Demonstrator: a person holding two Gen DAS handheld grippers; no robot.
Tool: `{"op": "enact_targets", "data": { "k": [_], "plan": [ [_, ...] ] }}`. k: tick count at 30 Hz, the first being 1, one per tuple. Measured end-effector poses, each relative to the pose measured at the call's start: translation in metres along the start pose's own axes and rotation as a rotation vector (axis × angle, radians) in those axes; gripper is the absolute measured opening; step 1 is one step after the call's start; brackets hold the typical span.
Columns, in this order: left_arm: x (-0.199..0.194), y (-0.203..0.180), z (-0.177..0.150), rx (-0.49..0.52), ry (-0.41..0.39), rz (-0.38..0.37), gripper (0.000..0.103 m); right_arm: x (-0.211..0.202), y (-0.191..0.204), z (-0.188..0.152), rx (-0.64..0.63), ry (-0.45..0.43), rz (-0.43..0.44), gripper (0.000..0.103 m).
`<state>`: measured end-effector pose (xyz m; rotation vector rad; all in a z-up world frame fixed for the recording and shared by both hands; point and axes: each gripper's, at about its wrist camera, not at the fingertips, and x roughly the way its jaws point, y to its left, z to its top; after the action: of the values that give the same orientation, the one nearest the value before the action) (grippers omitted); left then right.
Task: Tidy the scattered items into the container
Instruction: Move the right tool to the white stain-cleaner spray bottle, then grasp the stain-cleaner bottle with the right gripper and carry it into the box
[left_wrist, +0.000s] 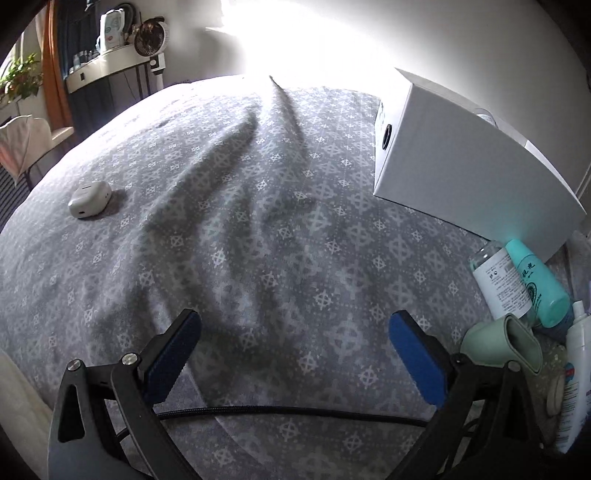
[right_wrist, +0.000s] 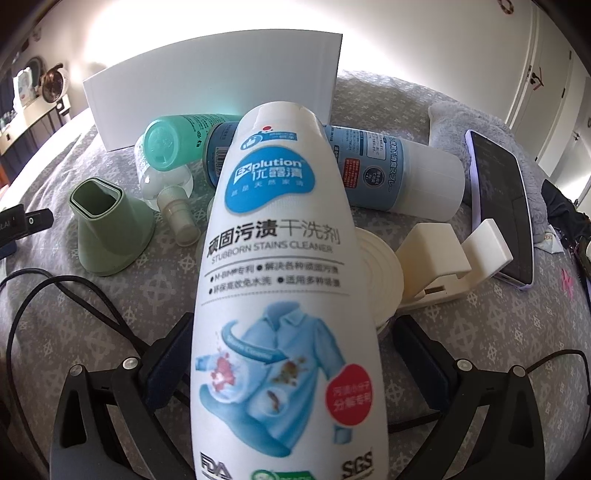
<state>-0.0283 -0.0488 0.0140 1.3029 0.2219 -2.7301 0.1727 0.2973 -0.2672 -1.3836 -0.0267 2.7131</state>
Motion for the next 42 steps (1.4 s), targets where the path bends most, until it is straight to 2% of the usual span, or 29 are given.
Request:
{"op": "enact_targets", "data": {
  "k": [3, 8, 14, 17, 20, 27, 29, 31, 33, 37, 42],
  "plan": [
    [0.009, 0.008, -0.004, -0.035, 0.015, 0.02, 0.102, -0.008, 0.0, 0.001, 0.008, -0.002, 0.011, 0.103],
    [0.013, -0.001, -0.01, 0.004, -0.018, 0.088, 0.103, -0.038, 0.013, 0.009, -0.012, -0.114, 0.037, 0.103],
    [0.011, 0.0, -0.011, -0.012, -0.027, 0.069, 0.102, -0.048, 0.052, 0.03, -0.127, -0.162, 0.094, 0.103],
    [0.011, -0.002, -0.012, -0.008, -0.029, 0.074, 0.103, -0.042, 0.062, 0.031, -0.118, -0.122, 0.073, 0.103],
    [0.011, -0.003, -0.014, -0.006, -0.03, 0.078, 0.103, -0.031, 0.049, 0.027, -0.043, -0.048, 0.127, 0.103],
    [0.013, -0.007, -0.014, 0.009, -0.033, 0.099, 0.103, -0.03, 0.068, 0.018, -0.144, -0.033, 0.069, 0.103],
    [0.013, -0.006, -0.014, 0.01, -0.034, 0.1, 0.103, -0.03, 0.071, 0.019, -0.178, -0.05, 0.047, 0.095],
    [0.012, -0.006, -0.015, 0.011, -0.035, 0.101, 0.103, -0.03, 0.075, 0.019, -0.219, -0.062, 0.011, 0.068],
    [0.012, -0.006, -0.015, 0.011, -0.035, 0.101, 0.103, -0.031, 0.072, 0.019, -0.212, -0.065, 0.037, 0.064],
    [0.012, -0.006, -0.015, 0.013, -0.035, 0.104, 0.103, -0.037, 0.066, 0.021, -0.2, -0.09, 0.078, 0.049],
    [0.011, -0.006, -0.015, 0.013, -0.035, 0.104, 0.103, -0.059, 0.06, 0.031, -0.181, -0.18, 0.123, 0.043]
  ]
}}
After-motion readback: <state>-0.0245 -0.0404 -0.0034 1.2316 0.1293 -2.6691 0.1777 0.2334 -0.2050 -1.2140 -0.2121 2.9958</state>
